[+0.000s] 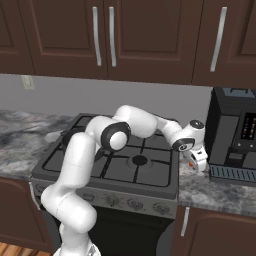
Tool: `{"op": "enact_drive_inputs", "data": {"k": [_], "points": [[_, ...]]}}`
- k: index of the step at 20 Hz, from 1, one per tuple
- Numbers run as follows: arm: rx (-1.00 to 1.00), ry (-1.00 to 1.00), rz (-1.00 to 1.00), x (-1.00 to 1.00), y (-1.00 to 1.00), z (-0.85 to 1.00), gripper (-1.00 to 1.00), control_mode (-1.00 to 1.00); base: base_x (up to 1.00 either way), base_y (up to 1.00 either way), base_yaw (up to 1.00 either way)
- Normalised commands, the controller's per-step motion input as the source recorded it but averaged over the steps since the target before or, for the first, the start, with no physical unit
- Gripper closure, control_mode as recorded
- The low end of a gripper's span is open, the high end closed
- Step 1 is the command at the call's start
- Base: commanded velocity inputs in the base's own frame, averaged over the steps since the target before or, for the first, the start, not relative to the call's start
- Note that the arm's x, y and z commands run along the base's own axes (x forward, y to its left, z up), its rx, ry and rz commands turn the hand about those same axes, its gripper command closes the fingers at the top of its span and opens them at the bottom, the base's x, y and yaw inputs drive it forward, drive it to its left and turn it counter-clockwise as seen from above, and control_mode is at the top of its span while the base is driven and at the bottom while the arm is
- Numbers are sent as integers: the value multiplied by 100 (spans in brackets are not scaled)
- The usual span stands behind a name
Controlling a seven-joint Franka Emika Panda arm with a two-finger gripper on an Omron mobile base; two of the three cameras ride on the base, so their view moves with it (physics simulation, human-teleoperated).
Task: Put the eggplant and carrot in the pot. Retrieve the spatula and lightly stir the vegetables in the pot.
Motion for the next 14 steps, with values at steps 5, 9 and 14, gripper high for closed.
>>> {"op": "enact_drive_inputs", "data": {"k": [5, 9, 14], "points": [[0, 0, 4, 0, 2, 0, 100, -100, 0, 0, 0], [0, 0, 3, 0, 0, 0, 100, -100, 0, 0, 0], [0, 0, 2, -20, 5, 6, 100, -100, 0, 0, 0]]}}
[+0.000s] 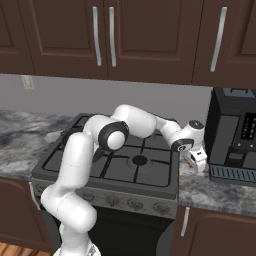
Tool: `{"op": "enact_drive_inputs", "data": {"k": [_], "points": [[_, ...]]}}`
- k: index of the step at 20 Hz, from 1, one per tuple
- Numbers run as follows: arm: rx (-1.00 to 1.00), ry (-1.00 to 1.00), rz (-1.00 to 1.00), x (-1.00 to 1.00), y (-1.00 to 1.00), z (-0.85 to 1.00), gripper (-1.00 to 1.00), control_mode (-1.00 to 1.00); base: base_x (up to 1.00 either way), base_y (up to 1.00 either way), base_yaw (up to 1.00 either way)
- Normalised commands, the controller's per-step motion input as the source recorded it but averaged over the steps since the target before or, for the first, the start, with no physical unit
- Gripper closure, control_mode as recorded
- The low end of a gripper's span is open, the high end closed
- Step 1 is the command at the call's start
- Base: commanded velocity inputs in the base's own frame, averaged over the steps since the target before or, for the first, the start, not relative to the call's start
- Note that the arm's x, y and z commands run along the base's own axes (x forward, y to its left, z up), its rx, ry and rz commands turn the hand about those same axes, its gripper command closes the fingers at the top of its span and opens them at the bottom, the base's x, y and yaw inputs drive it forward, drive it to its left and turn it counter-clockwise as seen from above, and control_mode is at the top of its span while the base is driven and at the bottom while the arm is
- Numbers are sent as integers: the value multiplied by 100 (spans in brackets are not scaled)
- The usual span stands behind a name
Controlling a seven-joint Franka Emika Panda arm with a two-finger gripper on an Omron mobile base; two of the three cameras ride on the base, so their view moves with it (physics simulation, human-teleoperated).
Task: Put the eggplant and carrot in the pot. Retrieve the spatula and lightly stir the vegetables in the pot.
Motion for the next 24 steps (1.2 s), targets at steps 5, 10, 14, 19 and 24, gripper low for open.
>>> {"op": "enact_drive_inputs", "data": {"k": [5, 10, 14, 19, 24], "points": [[0, -4, 9, -76, 18, 43, 100, -100, 0, 0, 0], [0, -6, 15, -69, 50, 59, 100, -100, 0, 0, 0], [0, -6, 13, -49, 83, 54, 100, -100, 0, 0, 0], [-4, -2, 18, -48, 100, 51, 100, -100, 0, 0, 0], [-5, 0, 26, -50, 100, 66, 100, -100, 0, 0, 0]]}}
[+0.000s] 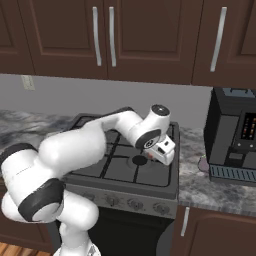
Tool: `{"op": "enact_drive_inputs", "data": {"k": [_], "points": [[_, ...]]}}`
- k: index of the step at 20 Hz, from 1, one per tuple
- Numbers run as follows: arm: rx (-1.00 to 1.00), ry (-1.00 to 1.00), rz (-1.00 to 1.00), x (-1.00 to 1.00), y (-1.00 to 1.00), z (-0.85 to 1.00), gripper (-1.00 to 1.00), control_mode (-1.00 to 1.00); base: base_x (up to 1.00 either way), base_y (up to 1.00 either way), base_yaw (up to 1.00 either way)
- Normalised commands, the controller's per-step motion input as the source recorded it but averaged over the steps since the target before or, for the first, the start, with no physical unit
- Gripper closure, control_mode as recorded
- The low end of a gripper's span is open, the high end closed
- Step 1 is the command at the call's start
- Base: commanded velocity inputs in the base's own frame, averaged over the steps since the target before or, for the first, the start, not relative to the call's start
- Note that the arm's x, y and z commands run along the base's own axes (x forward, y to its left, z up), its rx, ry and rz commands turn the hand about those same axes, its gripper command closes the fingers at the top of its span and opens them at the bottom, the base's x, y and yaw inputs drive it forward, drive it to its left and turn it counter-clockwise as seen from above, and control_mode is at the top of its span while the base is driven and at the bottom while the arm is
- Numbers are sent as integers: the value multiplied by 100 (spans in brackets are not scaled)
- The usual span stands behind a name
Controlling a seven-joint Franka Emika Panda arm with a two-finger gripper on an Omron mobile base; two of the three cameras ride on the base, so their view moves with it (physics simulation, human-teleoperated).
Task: Put the eggplant and carrot in the pot. Retrieve the spatula and lightly stir the vegetables in the pot.
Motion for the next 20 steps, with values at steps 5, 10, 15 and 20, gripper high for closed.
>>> {"op": "enact_drive_inputs", "data": {"k": [5, 10, 15, 20], "points": [[-11, 0, 24, -46, 98, 50, 100, -100, 0, 0, 0], [-7, -3, 22, -36, 100, 17, 100, -100, 0, 0, 0], [-1, -10, 21, 0, 78, 42, 100, -100, 0, 0, 0], [0, -7, 15, -3, 37, 25, 100, -100, 0, 0, 0]]}}
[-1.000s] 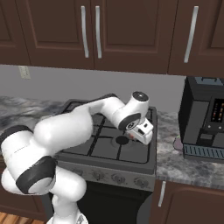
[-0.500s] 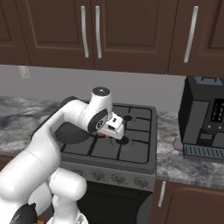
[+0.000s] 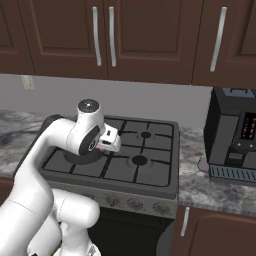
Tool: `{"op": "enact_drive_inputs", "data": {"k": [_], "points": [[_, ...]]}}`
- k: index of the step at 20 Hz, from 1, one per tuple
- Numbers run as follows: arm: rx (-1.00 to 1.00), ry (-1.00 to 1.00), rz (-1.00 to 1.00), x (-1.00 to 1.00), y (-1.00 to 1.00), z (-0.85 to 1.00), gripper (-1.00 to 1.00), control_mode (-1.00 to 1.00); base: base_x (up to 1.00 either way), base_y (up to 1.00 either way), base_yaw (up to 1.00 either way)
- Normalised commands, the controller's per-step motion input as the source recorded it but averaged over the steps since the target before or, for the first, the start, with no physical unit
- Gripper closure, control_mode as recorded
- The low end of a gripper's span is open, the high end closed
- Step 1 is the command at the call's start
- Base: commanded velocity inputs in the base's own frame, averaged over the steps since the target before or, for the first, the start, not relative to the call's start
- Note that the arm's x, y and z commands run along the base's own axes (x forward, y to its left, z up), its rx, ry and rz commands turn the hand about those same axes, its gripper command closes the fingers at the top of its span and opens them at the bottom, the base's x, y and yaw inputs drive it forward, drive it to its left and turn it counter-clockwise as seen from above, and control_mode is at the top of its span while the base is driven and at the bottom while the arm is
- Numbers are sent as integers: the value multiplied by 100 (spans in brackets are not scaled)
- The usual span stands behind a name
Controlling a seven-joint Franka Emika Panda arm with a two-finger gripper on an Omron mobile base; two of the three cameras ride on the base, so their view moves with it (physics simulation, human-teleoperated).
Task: Put the eggplant and carrot in the pot. Retrieve the spatula and lightly stir the vegetables in the pot.
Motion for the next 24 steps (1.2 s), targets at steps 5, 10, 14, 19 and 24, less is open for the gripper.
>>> {"op": "enact_drive_inputs", "data": {"k": [5, 10, 14, 19, 24], "points": [[0, -1, 6, 26, 67, 1, 100, -100, 0, 0, 0], [-3, 0, 2, 15, 52, 11, 100, -100, 0, 0, 0], [-11, 1, 0, 52, 57, -11, 100, -100, 0, 0, 0], [-11, 4, 0, 49, 33, -13, 100, -100, 0, 0, 0], [-2, 5, 0, 2, 0, -18, 100, -100, 0, 0, 0]]}}
